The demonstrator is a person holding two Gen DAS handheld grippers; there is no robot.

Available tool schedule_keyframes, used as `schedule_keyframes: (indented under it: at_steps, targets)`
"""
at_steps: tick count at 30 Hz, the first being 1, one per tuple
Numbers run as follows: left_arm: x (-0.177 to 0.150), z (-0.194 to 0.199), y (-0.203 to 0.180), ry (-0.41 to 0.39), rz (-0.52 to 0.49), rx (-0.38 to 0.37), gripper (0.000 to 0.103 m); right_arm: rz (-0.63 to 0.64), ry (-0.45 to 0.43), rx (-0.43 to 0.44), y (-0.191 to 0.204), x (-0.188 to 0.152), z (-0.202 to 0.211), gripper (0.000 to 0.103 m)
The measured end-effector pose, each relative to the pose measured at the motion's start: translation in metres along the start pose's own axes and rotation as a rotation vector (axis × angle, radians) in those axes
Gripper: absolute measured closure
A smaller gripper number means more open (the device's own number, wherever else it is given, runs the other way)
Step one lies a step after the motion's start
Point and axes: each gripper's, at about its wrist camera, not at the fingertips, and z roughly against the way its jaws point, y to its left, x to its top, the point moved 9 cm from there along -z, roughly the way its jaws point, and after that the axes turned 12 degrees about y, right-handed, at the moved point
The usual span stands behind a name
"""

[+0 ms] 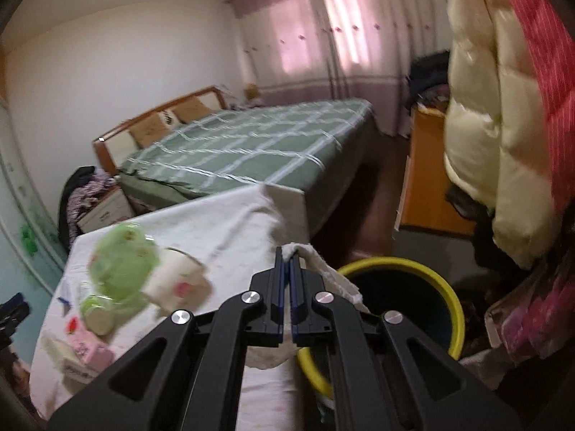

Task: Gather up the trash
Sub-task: 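Carry the tissue with the right tool into the bin and open, then move the left tool toward the white-green milk carton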

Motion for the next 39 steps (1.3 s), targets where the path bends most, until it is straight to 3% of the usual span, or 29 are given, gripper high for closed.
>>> schedule_keyframes:
  at_steps: [8, 13, 17, 22, 33, 39]
  targets:
    - [0.001, -0.006, -0.015, 0.015, -0.027, 0.001, 0.008, -0.075, 0.086, -0.074, -0.043, -0.018, -0.046, 0.097]
    - [0.001, -0.009, -0.018, 0.021, -0.035, 0.001, 0.008, -0.094, 0.097, -0.121, -0.055, -0.024, -0.053, 0.08]
    - [0.0, -0.011, -0.018, 0.026, -0.034, -0.002, 0.008, -0.095, 0.095, -0.157, -0.058, -0.024, -0.05, 0.077]
    - [-0.006, -0.013, -0.017, 0.035, -0.029, -0.001, 0.008, -0.095, 0.089, -0.144, -0.05, -0.026, -0.044, 0.074]
    - [-0.047, -0.043, 0.003, 0.13, -0.01, 0.103, 0.008, -0.05, 0.082, -0.074, -0.015, -0.025, -0.044, 0.072]
    - [-0.057, -0.04, 0.009, 0.13, 0.006, 0.087, 0.005, -0.04, 0.082, -0.052, -0.005, -0.026, -0.043, 0.072]
